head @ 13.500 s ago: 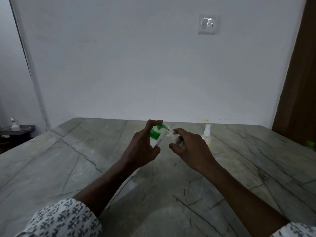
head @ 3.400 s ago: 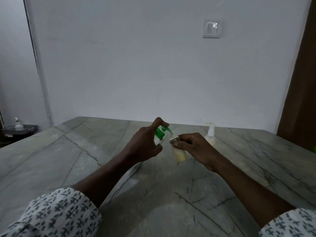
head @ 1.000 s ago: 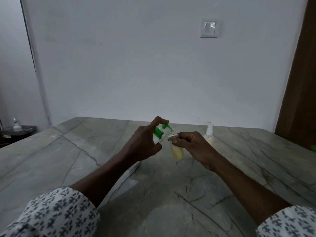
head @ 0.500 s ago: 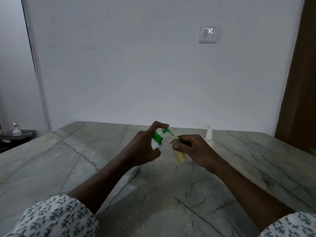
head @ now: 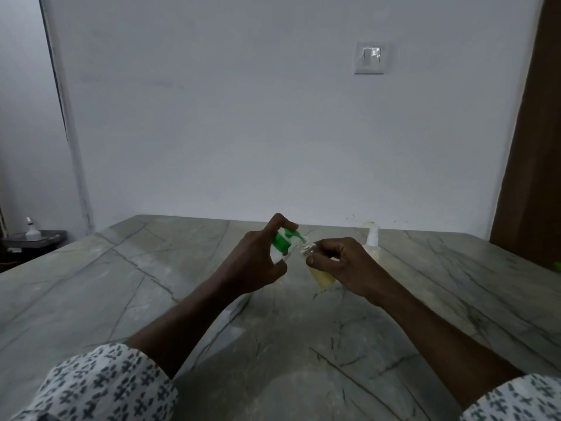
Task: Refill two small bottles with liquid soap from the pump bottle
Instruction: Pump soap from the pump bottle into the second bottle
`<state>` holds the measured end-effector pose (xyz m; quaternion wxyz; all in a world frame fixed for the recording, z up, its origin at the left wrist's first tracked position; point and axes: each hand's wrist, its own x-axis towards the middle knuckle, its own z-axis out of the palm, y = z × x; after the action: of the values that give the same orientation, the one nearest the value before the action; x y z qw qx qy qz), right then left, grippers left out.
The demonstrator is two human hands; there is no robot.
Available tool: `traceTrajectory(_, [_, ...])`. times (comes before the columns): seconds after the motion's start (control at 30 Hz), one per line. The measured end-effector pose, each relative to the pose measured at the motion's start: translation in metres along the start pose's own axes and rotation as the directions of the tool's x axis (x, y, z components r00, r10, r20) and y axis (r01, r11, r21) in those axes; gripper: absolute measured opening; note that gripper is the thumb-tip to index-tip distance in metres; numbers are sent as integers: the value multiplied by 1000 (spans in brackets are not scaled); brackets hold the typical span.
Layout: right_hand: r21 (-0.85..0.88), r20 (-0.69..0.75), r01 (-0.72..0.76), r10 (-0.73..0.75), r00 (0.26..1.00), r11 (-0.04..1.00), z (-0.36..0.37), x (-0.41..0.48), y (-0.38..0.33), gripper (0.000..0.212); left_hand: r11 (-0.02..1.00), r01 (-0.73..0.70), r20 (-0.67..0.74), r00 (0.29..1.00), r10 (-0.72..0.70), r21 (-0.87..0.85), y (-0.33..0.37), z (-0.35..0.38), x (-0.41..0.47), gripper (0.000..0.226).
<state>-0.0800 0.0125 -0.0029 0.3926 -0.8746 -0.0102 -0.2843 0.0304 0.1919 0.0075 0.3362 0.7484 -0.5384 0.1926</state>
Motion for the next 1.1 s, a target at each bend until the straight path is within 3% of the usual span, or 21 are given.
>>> traceTrajectory(0.2, [50, -30, -4, 5, 1000, 999, -2, 2, -7, 18, 999, -28, -57, 998, 28, -15, -1, -1, -3, 73])
traceTrajectory(0.53, [-17, -1, 11, -11, 1000, 1000, 5, 0, -9, 23, 999, -15, -97, 995, 10, -45, 0, 2, -4, 55])
traceTrajectory(0.83, [45, -5, -21, 21, 1000, 999, -1, 2, -7, 22, 999, -35, -38, 999, 36, 8, -1, 0, -1, 75])
traceTrajectory(1.1, [64, 46, 12, -14, 999, 998, 1, 1, 1, 21, 997, -74, -95, 993, 72, -25, -3, 4, -2, 59])
